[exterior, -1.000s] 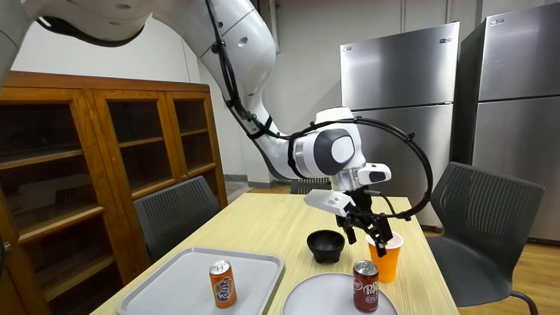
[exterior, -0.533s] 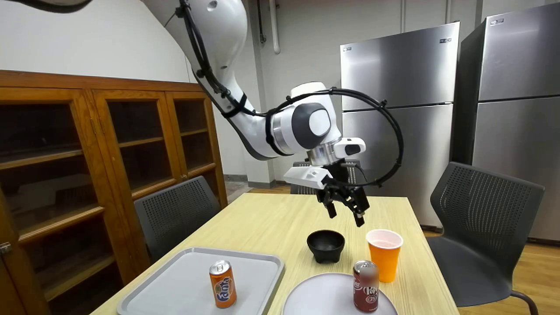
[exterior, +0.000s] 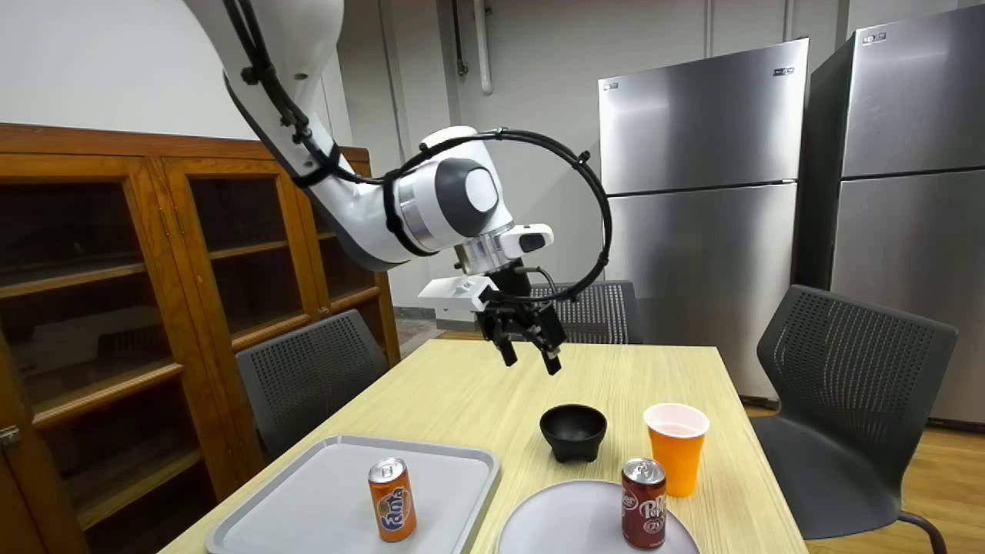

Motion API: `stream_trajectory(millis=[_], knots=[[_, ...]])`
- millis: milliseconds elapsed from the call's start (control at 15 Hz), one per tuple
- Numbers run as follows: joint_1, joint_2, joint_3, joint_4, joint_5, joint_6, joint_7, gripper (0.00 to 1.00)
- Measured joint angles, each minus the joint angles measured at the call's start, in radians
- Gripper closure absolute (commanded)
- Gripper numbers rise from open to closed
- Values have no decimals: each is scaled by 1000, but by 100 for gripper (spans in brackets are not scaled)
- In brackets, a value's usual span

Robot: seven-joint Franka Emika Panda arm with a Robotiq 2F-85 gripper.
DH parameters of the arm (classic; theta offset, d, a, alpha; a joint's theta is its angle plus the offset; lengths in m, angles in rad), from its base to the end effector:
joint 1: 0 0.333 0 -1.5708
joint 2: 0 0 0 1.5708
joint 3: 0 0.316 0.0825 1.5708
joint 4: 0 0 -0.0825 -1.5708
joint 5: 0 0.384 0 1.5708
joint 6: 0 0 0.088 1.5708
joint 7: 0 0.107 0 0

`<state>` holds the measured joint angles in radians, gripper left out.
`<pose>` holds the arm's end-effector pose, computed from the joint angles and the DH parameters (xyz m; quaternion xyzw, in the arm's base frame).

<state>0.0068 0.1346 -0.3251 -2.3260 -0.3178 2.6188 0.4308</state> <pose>0.5086 -0.1600 0.2996 0.9624 -0.2352 0.0849 0.1064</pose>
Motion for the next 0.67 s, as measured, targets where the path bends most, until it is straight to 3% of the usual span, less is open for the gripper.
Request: stream_trajectory(millis=[667], knots=[[8,-190,222,-214,-17,-2,69,0]])
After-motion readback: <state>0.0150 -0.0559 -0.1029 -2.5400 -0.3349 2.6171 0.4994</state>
